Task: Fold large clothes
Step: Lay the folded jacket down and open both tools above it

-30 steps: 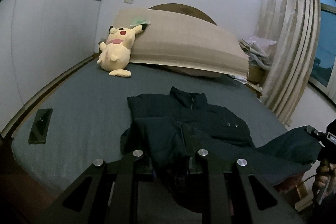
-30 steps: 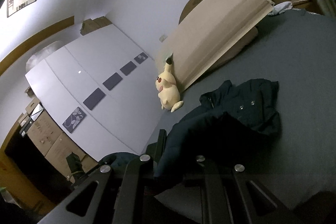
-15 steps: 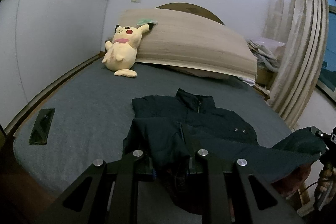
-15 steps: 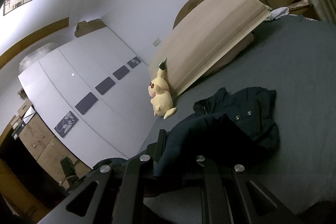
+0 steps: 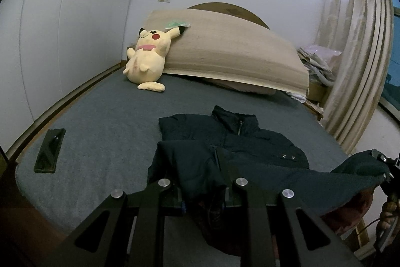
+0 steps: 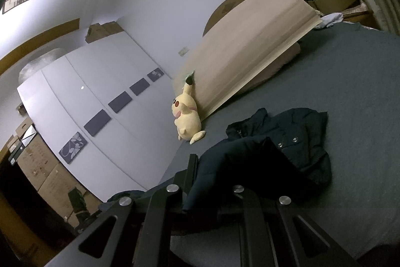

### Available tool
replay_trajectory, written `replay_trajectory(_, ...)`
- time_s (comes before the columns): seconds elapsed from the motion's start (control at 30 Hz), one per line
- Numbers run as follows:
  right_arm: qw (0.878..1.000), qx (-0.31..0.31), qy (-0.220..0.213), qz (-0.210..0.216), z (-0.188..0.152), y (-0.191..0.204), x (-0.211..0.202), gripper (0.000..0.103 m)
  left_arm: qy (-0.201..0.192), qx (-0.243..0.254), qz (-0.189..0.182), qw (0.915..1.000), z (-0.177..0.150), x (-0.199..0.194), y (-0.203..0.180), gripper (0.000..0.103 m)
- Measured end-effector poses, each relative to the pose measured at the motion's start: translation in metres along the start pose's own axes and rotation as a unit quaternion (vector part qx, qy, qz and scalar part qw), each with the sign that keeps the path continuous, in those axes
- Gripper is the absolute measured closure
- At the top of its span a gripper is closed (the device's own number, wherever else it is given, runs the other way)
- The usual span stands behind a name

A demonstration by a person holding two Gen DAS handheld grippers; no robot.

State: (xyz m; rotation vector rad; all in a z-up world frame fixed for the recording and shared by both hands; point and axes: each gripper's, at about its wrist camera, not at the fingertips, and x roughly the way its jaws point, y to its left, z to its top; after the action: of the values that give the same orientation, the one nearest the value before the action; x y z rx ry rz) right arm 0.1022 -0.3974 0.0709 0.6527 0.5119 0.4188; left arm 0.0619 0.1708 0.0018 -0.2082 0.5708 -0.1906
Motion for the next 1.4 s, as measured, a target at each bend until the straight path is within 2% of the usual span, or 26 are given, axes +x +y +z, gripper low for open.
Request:
replay_trajectory(0.37,1.0,-0.011,-0.002,-0.012,0.002,0.004,0.006,0.091,0.0,0.008,0.009,0.9999,0.001,0.005,-0.006,0.084)
replay_trajectory(0.5,1.0,-0.017,0.002,-0.015,0.002,0.004,0.01,0.091,0.006,0.026,0.019,0.9995,0.003,0.013,-0.011,0.084)
replay_trajectory(1.4,0.998,-0.019,0.004,-0.059,0.019,-0.002,0.043,0.091,0.004,0.05,0.016,0.9986,0.024,0.045,-0.02,0.084)
